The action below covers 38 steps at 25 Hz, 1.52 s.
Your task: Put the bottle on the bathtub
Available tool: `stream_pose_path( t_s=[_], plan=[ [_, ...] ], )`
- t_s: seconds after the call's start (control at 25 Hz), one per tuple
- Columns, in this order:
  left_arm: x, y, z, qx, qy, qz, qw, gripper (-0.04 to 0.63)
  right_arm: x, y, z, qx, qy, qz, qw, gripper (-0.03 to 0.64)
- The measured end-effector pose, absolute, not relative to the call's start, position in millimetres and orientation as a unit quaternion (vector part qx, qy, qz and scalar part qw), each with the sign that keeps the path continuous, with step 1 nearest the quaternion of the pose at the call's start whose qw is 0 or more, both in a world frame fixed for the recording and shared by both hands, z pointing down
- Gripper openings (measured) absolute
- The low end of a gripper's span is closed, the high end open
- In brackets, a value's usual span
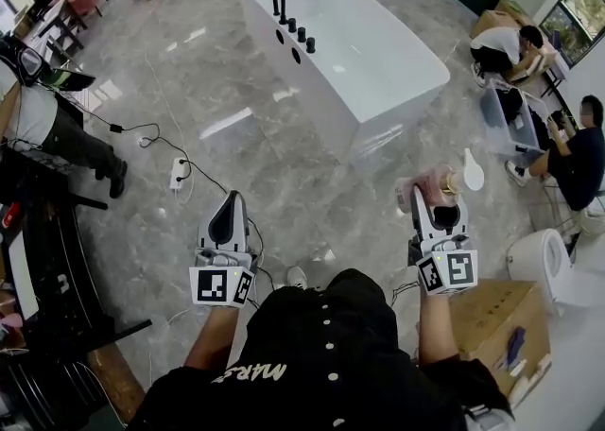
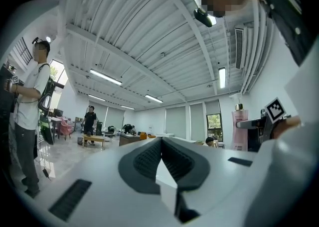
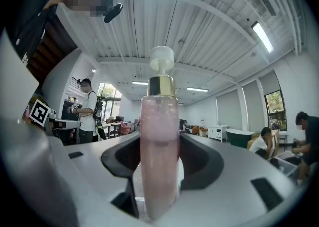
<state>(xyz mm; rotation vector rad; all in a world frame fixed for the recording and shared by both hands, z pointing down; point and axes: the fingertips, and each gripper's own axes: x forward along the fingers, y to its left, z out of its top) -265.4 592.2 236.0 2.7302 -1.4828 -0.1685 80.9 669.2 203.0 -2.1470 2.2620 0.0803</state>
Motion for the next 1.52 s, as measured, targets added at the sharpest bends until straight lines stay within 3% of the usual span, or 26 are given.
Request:
stream_pose_path(
  t_s=[0.4,1.52],
  plan=[
    [-271,547,250,0.871,-0.489,-0.038,0.023,0.009,78,617,221,-0.682,0.731,0.010,0.011,0.222],
    [-154,384,244,0.836,-0.547,-0.021,0.029,0.009,192,406,241,-0.627,0.779,0.005,0.016,0.222]
  ],
)
